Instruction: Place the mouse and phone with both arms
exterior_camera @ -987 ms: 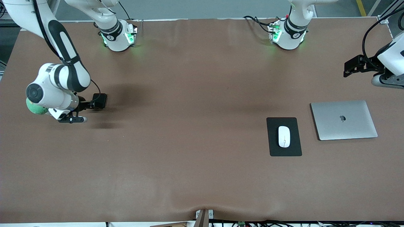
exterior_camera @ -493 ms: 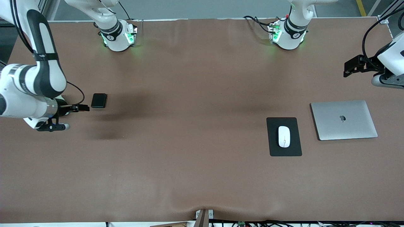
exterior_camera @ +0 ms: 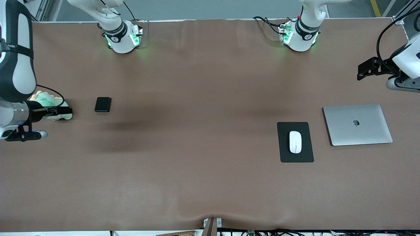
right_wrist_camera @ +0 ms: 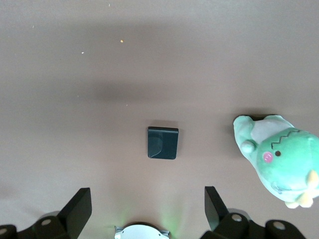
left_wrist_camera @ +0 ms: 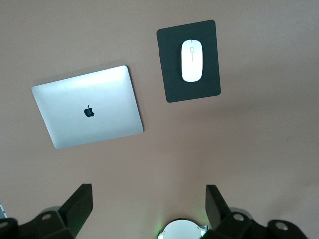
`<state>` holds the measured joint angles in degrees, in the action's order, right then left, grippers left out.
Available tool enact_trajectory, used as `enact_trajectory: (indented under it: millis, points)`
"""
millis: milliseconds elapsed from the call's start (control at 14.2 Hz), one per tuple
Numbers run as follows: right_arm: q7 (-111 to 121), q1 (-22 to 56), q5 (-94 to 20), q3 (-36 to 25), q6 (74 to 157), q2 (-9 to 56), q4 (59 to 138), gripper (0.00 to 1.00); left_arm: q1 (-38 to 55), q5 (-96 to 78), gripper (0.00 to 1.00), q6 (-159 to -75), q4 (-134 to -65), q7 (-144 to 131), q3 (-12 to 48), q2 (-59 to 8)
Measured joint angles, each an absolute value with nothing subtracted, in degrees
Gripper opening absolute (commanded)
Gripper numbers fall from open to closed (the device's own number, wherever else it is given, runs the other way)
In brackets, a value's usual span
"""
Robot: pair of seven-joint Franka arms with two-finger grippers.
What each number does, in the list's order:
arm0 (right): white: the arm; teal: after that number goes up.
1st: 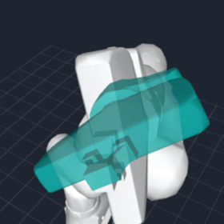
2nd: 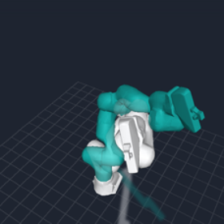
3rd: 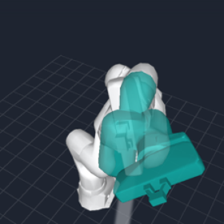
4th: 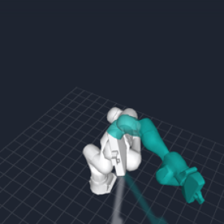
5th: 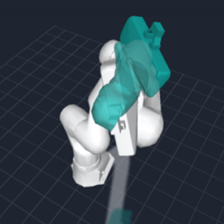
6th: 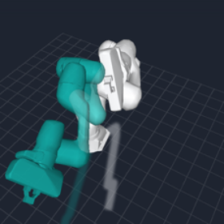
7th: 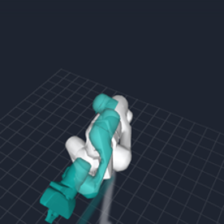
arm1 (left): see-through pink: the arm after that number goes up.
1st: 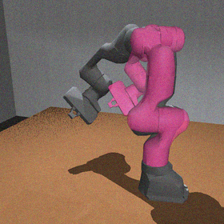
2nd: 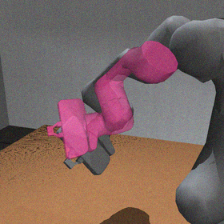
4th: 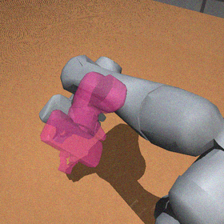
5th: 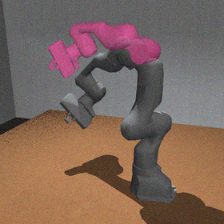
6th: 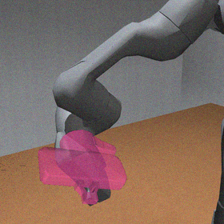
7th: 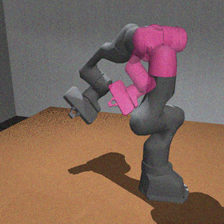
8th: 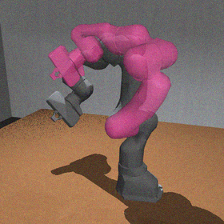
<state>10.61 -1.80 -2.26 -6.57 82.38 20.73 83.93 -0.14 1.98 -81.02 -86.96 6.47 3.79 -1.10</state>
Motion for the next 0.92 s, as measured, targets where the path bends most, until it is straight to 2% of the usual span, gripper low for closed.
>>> enact_trajectory:
  millis: [493,916]
  points:
    - [10.6,-1.8,-2.3,-6.4,70.6,20.1,69.0,1.00,-0.1,2.0,1.00,-81.0,-87.0,6.5,3.8,-1.1]
    - [10.7,-0.5,-2.3,-6.3,65.2,11.7,66.7,1.00,-0.1,2.0,1.00,-81.0,-86.9,6.5,3.8,-1.1]
